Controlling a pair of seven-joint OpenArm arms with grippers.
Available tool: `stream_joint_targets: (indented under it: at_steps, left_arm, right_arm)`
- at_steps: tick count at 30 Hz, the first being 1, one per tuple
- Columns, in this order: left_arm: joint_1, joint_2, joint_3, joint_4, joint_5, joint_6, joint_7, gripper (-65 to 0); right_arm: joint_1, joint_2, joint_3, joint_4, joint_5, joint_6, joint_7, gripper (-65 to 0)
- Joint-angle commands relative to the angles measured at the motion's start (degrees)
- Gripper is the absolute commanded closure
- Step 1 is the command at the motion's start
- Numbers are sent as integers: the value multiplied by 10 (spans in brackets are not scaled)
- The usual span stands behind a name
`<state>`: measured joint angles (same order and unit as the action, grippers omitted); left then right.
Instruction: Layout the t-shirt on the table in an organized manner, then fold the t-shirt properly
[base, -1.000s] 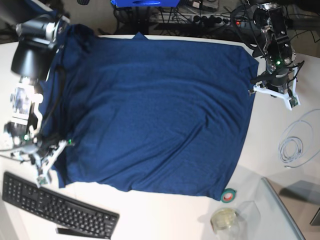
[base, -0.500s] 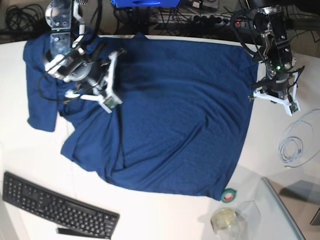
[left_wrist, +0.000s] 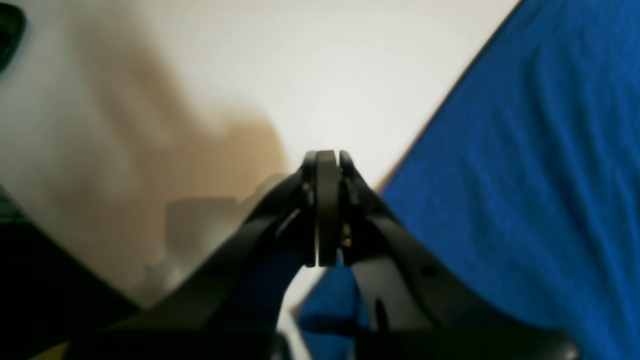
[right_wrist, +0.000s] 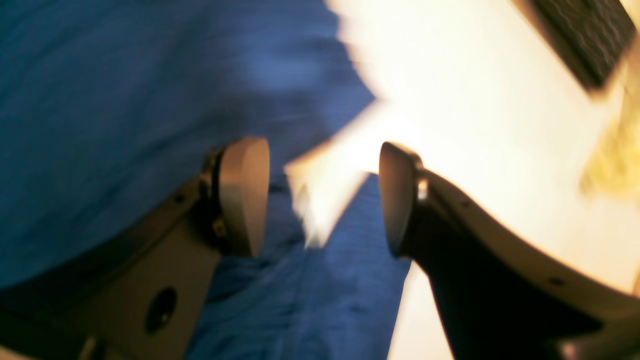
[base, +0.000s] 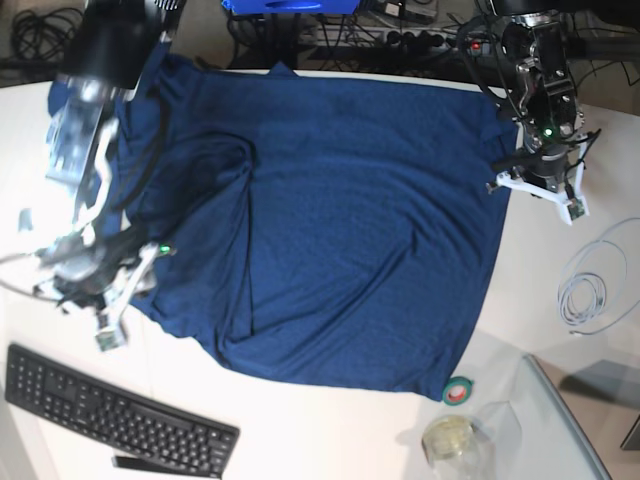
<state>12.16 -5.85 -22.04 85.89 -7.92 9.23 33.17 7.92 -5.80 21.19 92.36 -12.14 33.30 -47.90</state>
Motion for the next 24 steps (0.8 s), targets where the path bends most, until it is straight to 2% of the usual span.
stream_joint_targets:
  at_steps: [1,3,9,10,12,14,21,22,23,24]
  left_arm:
    - [-3,-4,4,0,3,0,-12,0]
    - [-6,0,13,-17,3,0,-12,0]
    - [-7,0,31,-29,3,0,-13,0]
    - [-6,0,31,-29,3,0,-13,0]
    - [-6,0,29,-29,3,0,-13,0]
    - [-3,-2,28,-29,3,0,-13,0]
    - [2,-4,27,-30,3,0,-13,0]
    - [3,-4,28,-30,3,0,-13,0]
    - [4,-3,28,-30,3,0,-13,0]
    - [4,-3,29,-30,3,0,-13,0]
  right_arm:
    - [40,-1,19,-44,8,2,6,-336]
    - [106,20,62,-153,8,2,11,-335]
    - [246,69,160,-448,8,-6,123,-336]
    - [260,79,179,-488,8,-20,136,-338]
    - [281,97,210,-557,8,-73,170,-339]
    - [291,108,224,-602,8,-96,200,-341]
    - [295,114,234,-666,8,-103,243,-332]
    - [291,114,234,-667,8,-103,244,-315]
    - [290,113,234,-666,8,-103,245,-272]
    - [290,113,234,-666,8,-103,245,-183]
